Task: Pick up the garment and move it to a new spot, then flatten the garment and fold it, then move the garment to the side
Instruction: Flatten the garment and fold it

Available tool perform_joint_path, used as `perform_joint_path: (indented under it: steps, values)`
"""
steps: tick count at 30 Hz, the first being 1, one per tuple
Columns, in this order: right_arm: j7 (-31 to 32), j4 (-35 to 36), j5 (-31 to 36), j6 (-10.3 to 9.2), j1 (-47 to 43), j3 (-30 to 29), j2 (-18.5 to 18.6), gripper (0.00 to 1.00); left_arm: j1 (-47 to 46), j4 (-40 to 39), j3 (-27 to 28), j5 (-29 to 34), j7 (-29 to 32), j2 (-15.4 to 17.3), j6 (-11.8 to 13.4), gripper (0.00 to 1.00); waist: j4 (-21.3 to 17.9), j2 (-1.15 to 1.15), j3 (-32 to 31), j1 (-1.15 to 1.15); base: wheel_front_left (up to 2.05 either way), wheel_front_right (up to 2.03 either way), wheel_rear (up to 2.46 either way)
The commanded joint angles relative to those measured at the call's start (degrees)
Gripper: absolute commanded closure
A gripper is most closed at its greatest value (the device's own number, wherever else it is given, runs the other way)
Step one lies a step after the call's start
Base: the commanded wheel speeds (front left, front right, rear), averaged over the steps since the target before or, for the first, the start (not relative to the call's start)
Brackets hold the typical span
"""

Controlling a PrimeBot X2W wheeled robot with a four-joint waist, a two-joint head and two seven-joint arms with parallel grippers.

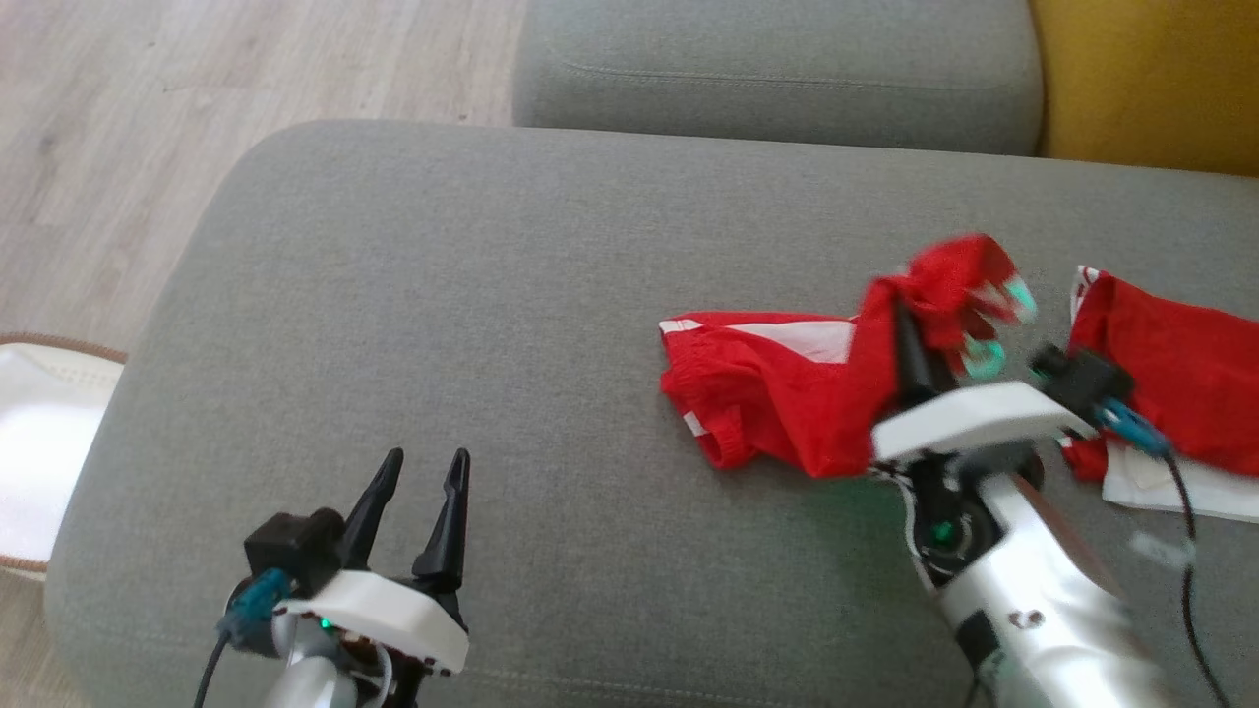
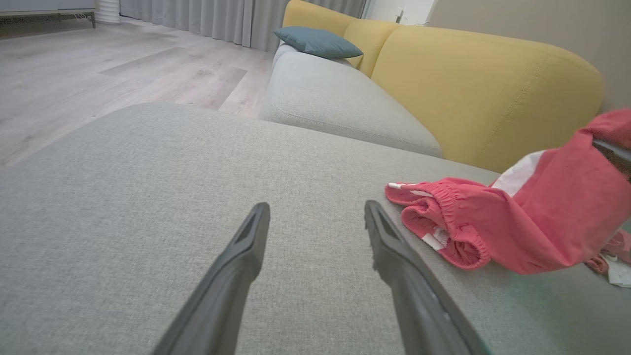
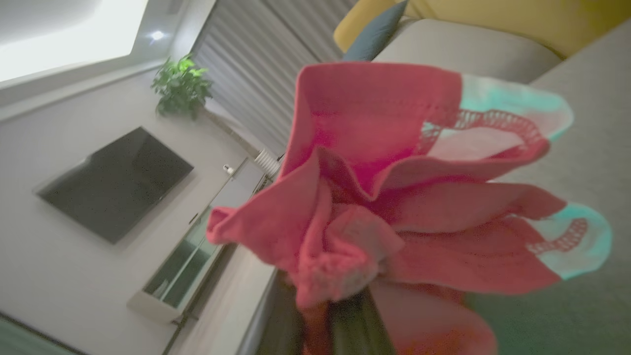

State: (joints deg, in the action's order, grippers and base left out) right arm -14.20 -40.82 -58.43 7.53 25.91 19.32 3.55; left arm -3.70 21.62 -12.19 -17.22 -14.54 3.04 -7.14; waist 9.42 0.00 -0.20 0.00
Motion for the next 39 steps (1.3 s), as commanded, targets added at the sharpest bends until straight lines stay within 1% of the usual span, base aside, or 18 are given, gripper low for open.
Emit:
perform_joint_path:
  steps: [1, 5, 11, 12, 16, 21, 26, 27, 28, 29, 34, 39]
  values:
    - [-0.5, 1.8, 2.7, -0.04, 4.0, 3.2, -0.7, 1.0, -2.4, -1.6, 1.8, 0.4, -0.5, 0.5, -0.2, 0.0, 0.5, 0.0, 0.0, 0.0, 0.0, 0.0, 0.0]
    - [1.8, 1.1, 7.6, -0.04, 5.0, 9.6, -0.7, 1.0, -2.4, -1.6, 1.8, 0.3, -0.5, 0.5, -0.2, 0.0, 1.5, 0.0, 0.1, 0.0, 0.0, 0.0, 0.0]
    - [5.7, -0.9, 11.3, -0.04, 6.2, 18.7, -0.7, 1.0, -2.2, -1.4, 1.6, 0.2, -0.5, 0.4, -0.2, 0.0, 2.8, 0.0, 0.8, 0.0, 0.0, 0.0, 0.0]
    - [5.7, -0.9, 11.3, -0.04, 6.2, 18.7, -0.7, 1.0, -2.2, -1.4, 1.6, 0.2, -0.5, 0.4, -0.2, 0.0, 2.8, 0.0, 0.8, 0.0, 0.0, 0.0, 0.0]
    - [6.9, -3.9, 13.7, -0.04, 7.4, 23.4, -0.7, 1.0, -2.6, -1.3, 1.1, 0.0, -0.5, 0.3, -0.2, 0.0, 3.6, 0.0, 1.4, 0.0, 0.0, 0.0, 0.0]
    - [6.5, -8.4, 16.7, -0.04, 9.1, 27.7, -0.7, 1.0, -2.8, -1.1, 0.8, -0.3, -0.5, 0.2, -0.2, 0.0, 4.2, 0.0, 2.3, 0.0, 0.0, 0.0, 0.0]
    - [5.5, -12.1, 16.9, -0.04, 10.5, 30.3, -0.7, 1.0, -3.2, -1.2, 0.8, -0.6, -0.5, 0.2, -0.3, 0.0, 4.2, 0.0, 3.9, 0.0, 0.0, 0.0, 0.0]
    - [5.3, -12.5, 16.9, -0.04, 10.6, 30.8, -0.7, 0.69, -3.4, -1.2, 0.8, -0.6, -0.5, 0.1, -0.3, 0.0, 4.2, 0.0, 4.1, 0.0, 0.0, 0.0, 0.0]
    - [5.1, -12.9, 16.9, -0.04, 10.7, 31.2, -0.7, 0.15, -3.5, -1.1, 0.8, -0.6, -0.5, 0.1, -0.3, 0.0, 4.3, 0.0, 4.2, 0.0, 0.0, 0.0, 0.0]
    - [4.9, -13.1, 16.6, -0.04, 10.7, 31.5, -0.7, 0.0, -3.7, -1.0, 0.8, -0.6, -0.5, 0.1, -0.3, 0.0, 4.3, 0.0, 4.4, 0.0, 0.0, 0.0, 0.0]
    - [4.4, -13.2, 14.8, -0.04, 10.8, 32.8, -0.7, 0.0, -4.4, -0.8, 1.0, -0.8, -0.5, 0.1, -0.3, 0.0, 3.6, 0.0, 4.4, 0.0, 0.0, 0.0, 0.0]
    - [3.8, -13.3, 13.5, -0.04, 10.6, 33.6, -0.7, 0.0, -4.5, -0.6, 1.5, -0.7, -0.5, 0.1, -0.3, 0.0, 2.2, 0.0, 3.2, 0.0, 0.0, 0.0, 0.0]
